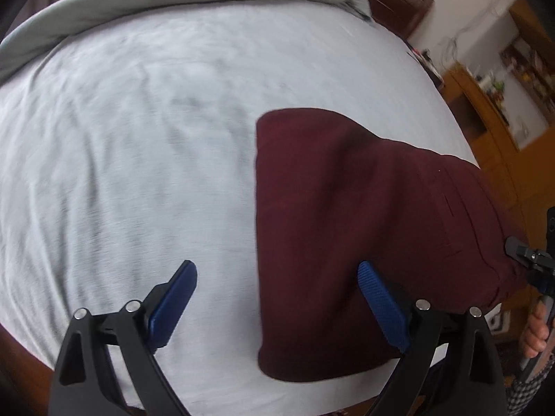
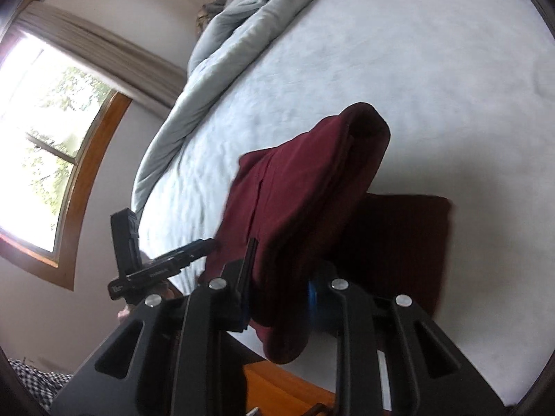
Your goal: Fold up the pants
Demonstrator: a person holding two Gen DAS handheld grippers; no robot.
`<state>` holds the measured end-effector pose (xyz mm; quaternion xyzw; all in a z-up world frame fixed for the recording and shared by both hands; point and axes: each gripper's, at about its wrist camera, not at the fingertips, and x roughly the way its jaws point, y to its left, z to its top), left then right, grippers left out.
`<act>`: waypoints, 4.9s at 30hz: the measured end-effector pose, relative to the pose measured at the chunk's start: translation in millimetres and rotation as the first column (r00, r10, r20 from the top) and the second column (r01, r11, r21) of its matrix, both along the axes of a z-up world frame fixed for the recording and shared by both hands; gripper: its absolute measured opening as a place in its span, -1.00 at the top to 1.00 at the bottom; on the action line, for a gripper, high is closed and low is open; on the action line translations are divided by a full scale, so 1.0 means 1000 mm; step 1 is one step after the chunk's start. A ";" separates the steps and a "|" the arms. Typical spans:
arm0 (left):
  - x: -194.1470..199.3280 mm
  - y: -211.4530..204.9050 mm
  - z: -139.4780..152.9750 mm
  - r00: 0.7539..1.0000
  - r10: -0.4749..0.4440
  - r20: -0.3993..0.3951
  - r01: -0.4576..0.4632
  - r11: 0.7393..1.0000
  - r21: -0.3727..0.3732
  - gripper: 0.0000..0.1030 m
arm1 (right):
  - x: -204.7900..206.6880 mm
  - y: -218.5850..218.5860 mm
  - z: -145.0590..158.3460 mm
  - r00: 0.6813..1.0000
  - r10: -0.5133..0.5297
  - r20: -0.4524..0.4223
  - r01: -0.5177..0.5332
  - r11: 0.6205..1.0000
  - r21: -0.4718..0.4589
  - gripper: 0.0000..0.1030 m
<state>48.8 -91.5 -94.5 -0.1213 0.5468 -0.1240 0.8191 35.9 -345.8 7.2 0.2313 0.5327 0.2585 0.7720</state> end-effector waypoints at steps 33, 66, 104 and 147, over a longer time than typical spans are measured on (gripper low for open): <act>0.004 -0.049 0.001 0.996 -0.081 0.038 0.073 0.981 0.179 -0.92 | 0.085 -0.038 -0.089 0.988 -0.081 -0.131 0.068 0.993 -0.099 0.67; -0.012 -0.015 -0.025 0.995 -0.034 -0.096 0.033 0.999 -0.010 -0.92 | -0.047 -0.067 -0.076 0.963 -0.094 -0.251 0.094 0.995 -0.012 -0.04; 0.026 -0.033 -0.054 0.968 -0.094 -0.231 0.042 0.975 -0.218 -0.90 | -0.057 -0.054 -0.067 0.986 -0.066 -0.155 0.055 0.996 -0.071 0.27; 0.057 -0.041 -0.066 0.945 -0.187 -0.268 0.113 0.957 -0.267 -0.93 | -0.007 -0.080 -0.122 0.958 -0.101 -0.270 0.128 0.988 0.087 -0.74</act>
